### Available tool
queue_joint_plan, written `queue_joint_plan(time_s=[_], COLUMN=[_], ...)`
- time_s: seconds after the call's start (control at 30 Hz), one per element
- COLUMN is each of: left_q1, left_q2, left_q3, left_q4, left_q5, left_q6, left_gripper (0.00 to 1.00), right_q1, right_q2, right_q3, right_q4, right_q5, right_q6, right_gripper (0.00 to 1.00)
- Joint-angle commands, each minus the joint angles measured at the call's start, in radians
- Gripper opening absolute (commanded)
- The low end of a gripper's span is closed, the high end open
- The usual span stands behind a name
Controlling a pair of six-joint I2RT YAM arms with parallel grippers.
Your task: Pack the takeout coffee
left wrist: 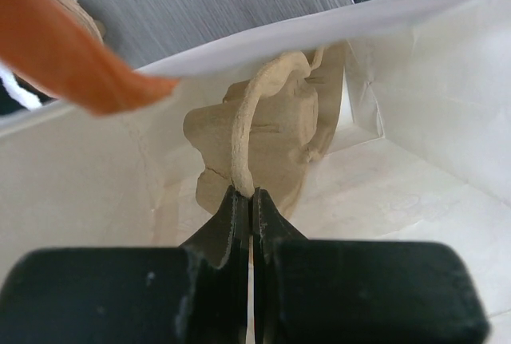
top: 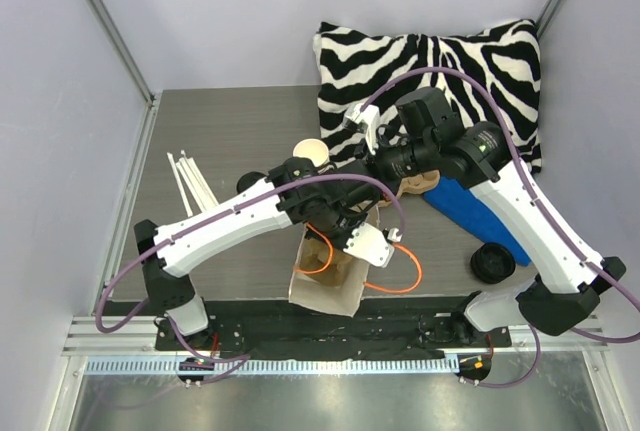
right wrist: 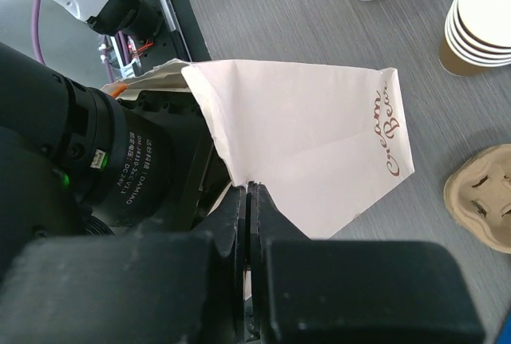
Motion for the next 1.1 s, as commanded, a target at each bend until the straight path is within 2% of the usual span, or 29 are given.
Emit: queue_joint_plan(time_s=[0.0, 0.17, 0.27, 0.3, 0.33, 0.43, 0.67, 0.87, 1.07], left_q1=[0.014, 0.042, 0.049, 0.049, 0.051, 0.049, 0.049, 0.049, 0.049], left_q2=[0.037, 0.052, 0.039, 0.033, 0.025, -0.012, -0.098, -0.158, -0.205], left_q3=[-0.024, -0.034, -0.055, -0.064, -0.083, -0.11, -0.17, -0.215, -0.271], left_q4=[-0.062, -0.012, 0.03, 0.051, 0.064, 0.114, 0.235, 0.332, 0.429], left_q5=[0.018, 0.007, -0.004, -0.007, -0.01, -0.014, -0.02, -0.042, -0.074], left_q6=[-0.023, -0.032, -0.029, -0.026, -0.023, -0.017, -0.015, -0.024, -0.027], left_gripper=[0.0, 0.03, 0.14, 0.24, 0.29, 0.38, 0.45, 0.55, 0.55], right_q1=[0.026, 0.027, 0.027, 0.027, 0.027, 0.027, 0.027, 0.027, 0.027], right_q2=[0.015, 0.02, 0.027, 0.027, 0.029, 0.034, 0.041, 0.043, 0.046], right_q3=[-0.03, -0.04, -0.04, -0.04, -0.038, -0.037, -0.032, -0.032, -0.03], right_q4=[0.021, 0.026, 0.028, 0.028, 0.029, 0.029, 0.032, 0.032, 0.034], right_q5=[-0.037, -0.025, -0.025, -0.025, -0.023, -0.023, -0.029, -0.031, -0.032], right_q6=[0.004, 0.007, 0.005, 0.004, 0.002, 0.001, -0.001, -0.004, -0.004], right_gripper=[0.01, 0.01, 0.01, 0.01, 0.01, 0.01, 0.01, 0.01, 0.01])
